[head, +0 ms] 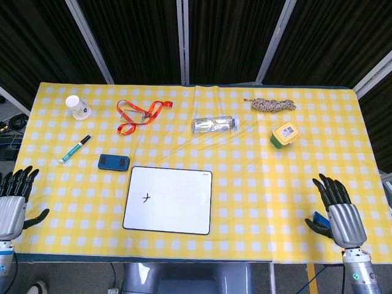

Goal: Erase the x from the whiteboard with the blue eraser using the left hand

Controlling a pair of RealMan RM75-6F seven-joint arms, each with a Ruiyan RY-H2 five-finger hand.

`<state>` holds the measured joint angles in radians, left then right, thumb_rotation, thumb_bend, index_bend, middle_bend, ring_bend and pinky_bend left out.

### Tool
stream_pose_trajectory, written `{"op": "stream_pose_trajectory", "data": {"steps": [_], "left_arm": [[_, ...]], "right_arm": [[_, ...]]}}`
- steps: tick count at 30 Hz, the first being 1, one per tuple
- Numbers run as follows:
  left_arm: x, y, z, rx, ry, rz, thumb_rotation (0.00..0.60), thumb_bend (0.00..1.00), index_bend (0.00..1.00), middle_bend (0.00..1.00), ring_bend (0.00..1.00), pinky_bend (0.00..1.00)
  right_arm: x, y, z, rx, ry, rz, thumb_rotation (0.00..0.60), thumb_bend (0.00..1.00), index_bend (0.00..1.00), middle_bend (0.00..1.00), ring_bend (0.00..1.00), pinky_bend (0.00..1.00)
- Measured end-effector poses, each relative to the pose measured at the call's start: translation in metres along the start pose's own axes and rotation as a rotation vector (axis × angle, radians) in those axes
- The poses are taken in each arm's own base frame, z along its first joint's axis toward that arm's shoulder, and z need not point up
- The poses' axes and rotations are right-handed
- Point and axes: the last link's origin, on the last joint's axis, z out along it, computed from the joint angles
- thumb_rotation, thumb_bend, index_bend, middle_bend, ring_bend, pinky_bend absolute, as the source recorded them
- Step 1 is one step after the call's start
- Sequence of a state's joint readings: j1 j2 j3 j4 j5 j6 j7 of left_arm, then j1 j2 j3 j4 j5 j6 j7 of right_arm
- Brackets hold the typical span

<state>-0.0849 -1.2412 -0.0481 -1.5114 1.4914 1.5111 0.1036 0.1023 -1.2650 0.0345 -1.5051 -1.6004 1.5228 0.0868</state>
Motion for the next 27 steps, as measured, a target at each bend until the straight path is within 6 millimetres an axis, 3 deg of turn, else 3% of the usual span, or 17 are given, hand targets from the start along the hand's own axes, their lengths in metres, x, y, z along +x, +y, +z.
{"op": "stream_pose_trajectory", "data": {"steps": [18, 27], "left_arm": [[-0.001, 0.002, 0.002, -0.011, -0.010, -0.003, 0.600, 0.19, 0.00, 0.00, 0.00, 0.00], [0.002, 0.015, 0.021, -0.066, 0.001, -0.003, 0.600, 0.19, 0.00, 0.00, 0.00, 0.01]], "right_arm": [[0.000, 0.001, 0.001, -0.006, -0.008, 0.014, 0.600, 0.07, 0.00, 0.00, 0.00, 0.00], [0.000, 0.005, 0.003, -0.027, -0.013, 0.028, 0.600, 0.07, 0.00, 0.00, 0.00, 0.00]]}}
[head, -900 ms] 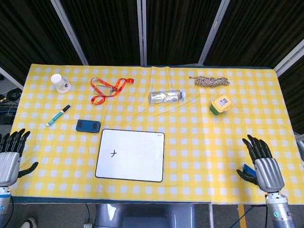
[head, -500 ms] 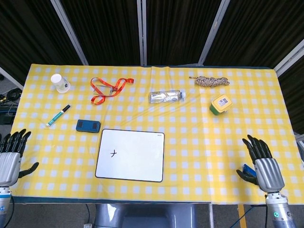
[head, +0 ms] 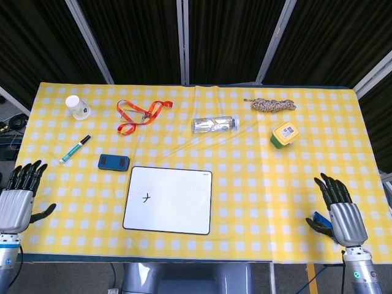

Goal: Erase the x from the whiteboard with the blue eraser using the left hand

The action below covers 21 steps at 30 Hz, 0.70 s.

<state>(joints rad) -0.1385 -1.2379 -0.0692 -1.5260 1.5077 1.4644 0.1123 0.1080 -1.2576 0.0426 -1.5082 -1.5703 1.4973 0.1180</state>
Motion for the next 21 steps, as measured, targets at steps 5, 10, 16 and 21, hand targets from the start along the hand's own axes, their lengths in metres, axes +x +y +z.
{"op": "stream_pose_trajectory", "data": {"steps": [5, 10, 16, 21], "left_arm": [[-0.002, 0.016, 0.031, -0.066, -0.064, 0.046, 0.600, 0.21, 0.04, 0.00, 0.01, 0.09], [-0.006, 0.033, 0.066, -0.108, -0.145, 0.080, 0.600, 0.25, 0.11, 0.00, 0.06, 0.14], [-0.014, 0.052, 0.104, -0.133, -0.236, 0.111, 0.600, 0.25, 0.13, 0.01, 0.07, 0.15], [-0.024, 0.067, 0.136, -0.137, -0.302, 0.147, 0.600, 0.25, 0.15, 0.02, 0.08, 0.15]], "right_arm": [[0.001, 0.004, 0.002, -0.015, -0.003, 0.014, 0.600, 0.07, 0.00, 0.00, 0.00, 0.00], [0.001, 0.007, 0.004, -0.025, -0.006, 0.020, 0.600, 0.07, 0.00, 0.00, 0.00, 0.00], [0.003, 0.012, 0.006, -0.045, -0.006, 0.031, 0.600, 0.07, 0.01, 0.00, 0.00, 0.00], [0.004, 0.019, 0.009, -0.073, -0.008, 0.039, 0.600, 0.07, 0.01, 0.00, 0.00, 0.00]]}}
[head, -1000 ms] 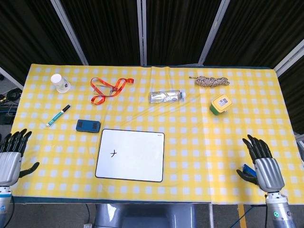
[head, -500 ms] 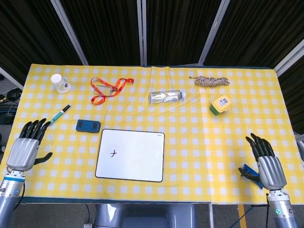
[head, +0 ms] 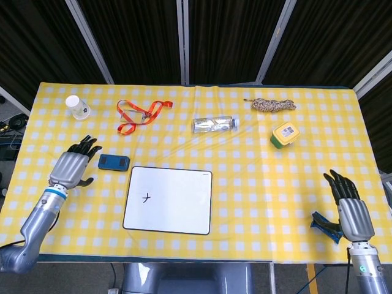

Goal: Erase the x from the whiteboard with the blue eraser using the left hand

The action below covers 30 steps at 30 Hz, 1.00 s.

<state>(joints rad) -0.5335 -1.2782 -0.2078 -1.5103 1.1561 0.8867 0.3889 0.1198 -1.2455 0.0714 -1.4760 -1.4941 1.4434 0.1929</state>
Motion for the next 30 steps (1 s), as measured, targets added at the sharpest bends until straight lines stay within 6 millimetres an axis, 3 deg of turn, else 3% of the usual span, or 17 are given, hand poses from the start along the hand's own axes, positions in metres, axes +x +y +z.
{"op": "stream_pose_trajectory", "data": {"steps": [4, 10, 14, 30], "left_arm": [[-0.002, 0.012, 0.030, 0.002, -0.056, 0.036, 0.600, 0.25, 0.15, 0.02, 0.09, 0.16], [-0.009, 0.033, 0.055, -0.012, -0.108, 0.075, 0.600, 0.26, 0.18, 0.05, 0.11, 0.17], [-0.014, 0.041, 0.063, -0.013, -0.123, 0.088, 0.600, 0.30, 0.21, 0.08, 0.13, 0.18], [-0.025, 0.049, 0.076, 0.006, -0.173, 0.118, 0.600, 0.30, 0.22, 0.08, 0.13, 0.18]], "right_arm": [[0.001, 0.005, 0.003, -0.019, -0.004, 0.005, 0.600, 0.07, 0.01, 0.00, 0.00, 0.00], [0.002, 0.009, 0.006, -0.033, -0.001, 0.012, 0.600, 0.07, 0.01, 0.00, 0.00, 0.00], [0.003, 0.010, 0.006, -0.035, 0.002, 0.016, 0.600, 0.07, 0.01, 0.00, 0.00, 0.00], [0.002, 0.011, 0.005, -0.039, 0.001, 0.020, 0.600, 0.07, 0.01, 0.00, 0.00, 0.00]]}}
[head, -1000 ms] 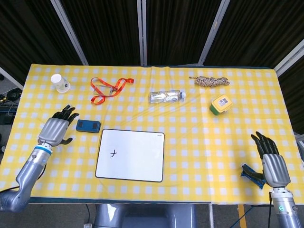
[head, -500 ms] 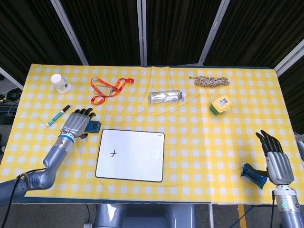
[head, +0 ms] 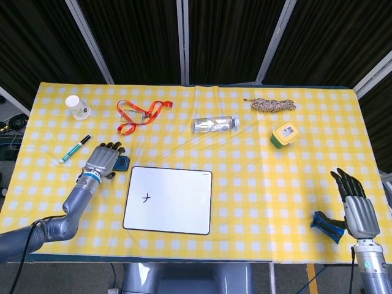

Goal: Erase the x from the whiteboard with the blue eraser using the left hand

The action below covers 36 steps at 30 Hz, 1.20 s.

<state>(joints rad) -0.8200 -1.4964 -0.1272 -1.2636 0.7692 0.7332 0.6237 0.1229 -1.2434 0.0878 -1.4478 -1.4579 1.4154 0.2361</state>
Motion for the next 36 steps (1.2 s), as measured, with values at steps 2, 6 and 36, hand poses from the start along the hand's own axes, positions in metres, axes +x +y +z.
{"op": "stream_pose_trajectory", "data": {"steps": [2, 6, 36], "left_arm": [[-0.001, 0.002, 0.003, -0.001, -0.003, 0.002, 0.600, 0.30, 0.22, 0.09, 0.13, 0.18], [-0.004, 0.007, 0.007, -0.005, -0.010, 0.011, 0.600, 0.30, 0.24, 0.10, 0.14, 0.19], [0.028, 0.058, -0.031, -0.303, 0.507, -0.215, 0.600, 0.57, 0.78, 0.59, 0.55, 0.53]], "right_arm": [[0.000, 0.000, 0.000, 0.000, 0.000, 0.001, 0.600, 0.07, 0.01, 0.00, 0.00, 0.00], [0.001, 0.000, 0.000, -0.001, 0.004, 0.006, 0.600, 0.07, 0.01, 0.00, 0.00, 0.00], [0.008, -0.005, -0.004, 0.031, 0.046, 0.036, 0.600, 0.07, 0.01, 0.00, 0.00, 0.00]]}}
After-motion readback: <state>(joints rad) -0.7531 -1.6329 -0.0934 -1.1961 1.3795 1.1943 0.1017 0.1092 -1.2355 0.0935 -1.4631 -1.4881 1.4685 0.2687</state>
